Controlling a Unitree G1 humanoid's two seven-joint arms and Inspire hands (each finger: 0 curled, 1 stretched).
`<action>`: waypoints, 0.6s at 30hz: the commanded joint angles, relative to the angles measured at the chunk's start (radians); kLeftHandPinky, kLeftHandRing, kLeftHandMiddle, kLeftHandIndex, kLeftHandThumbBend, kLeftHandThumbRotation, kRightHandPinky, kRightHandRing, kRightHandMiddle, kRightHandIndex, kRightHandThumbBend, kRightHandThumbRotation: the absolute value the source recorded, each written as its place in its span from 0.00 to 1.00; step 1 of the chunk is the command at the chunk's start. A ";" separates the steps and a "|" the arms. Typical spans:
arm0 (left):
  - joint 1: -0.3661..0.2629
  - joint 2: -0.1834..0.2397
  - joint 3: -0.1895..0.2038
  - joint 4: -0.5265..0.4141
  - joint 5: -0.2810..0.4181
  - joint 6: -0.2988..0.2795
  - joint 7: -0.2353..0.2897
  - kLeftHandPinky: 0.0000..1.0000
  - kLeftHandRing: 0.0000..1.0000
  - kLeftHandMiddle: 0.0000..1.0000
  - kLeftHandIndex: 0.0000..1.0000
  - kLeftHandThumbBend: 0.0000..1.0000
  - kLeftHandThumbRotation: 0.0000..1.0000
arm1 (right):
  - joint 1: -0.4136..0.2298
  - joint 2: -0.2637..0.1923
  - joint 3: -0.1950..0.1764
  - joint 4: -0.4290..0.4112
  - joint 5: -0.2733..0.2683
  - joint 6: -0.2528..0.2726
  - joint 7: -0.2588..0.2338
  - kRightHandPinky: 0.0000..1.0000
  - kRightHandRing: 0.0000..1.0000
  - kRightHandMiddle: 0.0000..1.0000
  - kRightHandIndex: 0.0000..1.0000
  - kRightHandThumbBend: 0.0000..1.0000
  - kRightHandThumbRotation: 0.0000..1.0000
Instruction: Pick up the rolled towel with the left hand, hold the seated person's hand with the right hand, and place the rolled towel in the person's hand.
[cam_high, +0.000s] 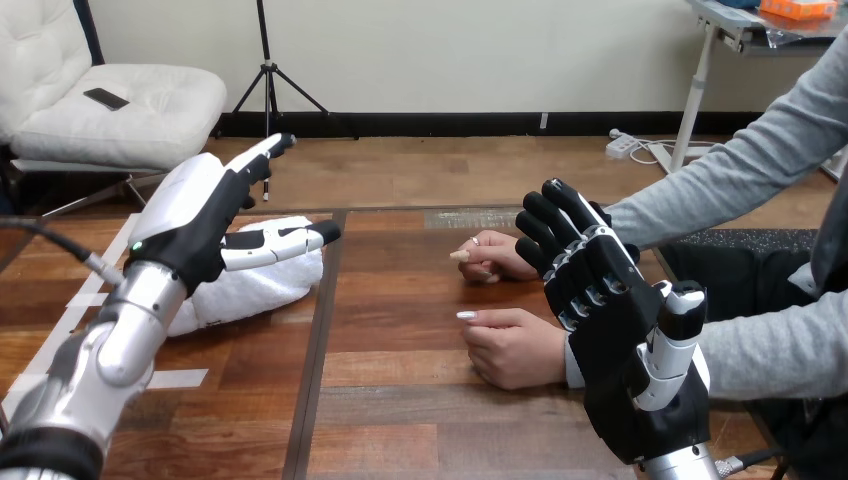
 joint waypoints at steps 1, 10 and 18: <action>-0.196 0.037 -0.064 0.097 0.052 0.033 0.077 0.72 0.86 0.91 0.93 0.74 0.66 | -0.095 0.006 -0.015 -0.009 0.017 -0.024 0.008 0.98 0.94 0.92 0.91 0.97 1.00; -0.283 0.035 -0.114 0.189 0.087 0.114 0.071 0.81 0.91 0.93 0.94 0.76 0.68 | -0.098 0.003 -0.018 -0.007 0.019 -0.025 0.011 1.00 0.95 0.92 0.91 0.97 1.00; -0.341 0.029 -0.155 0.242 0.114 0.189 0.057 0.87 0.94 0.95 0.95 0.77 0.72 | -0.101 0.004 -0.022 -0.003 0.013 -0.032 0.008 1.00 0.94 0.92 0.91 0.97 1.00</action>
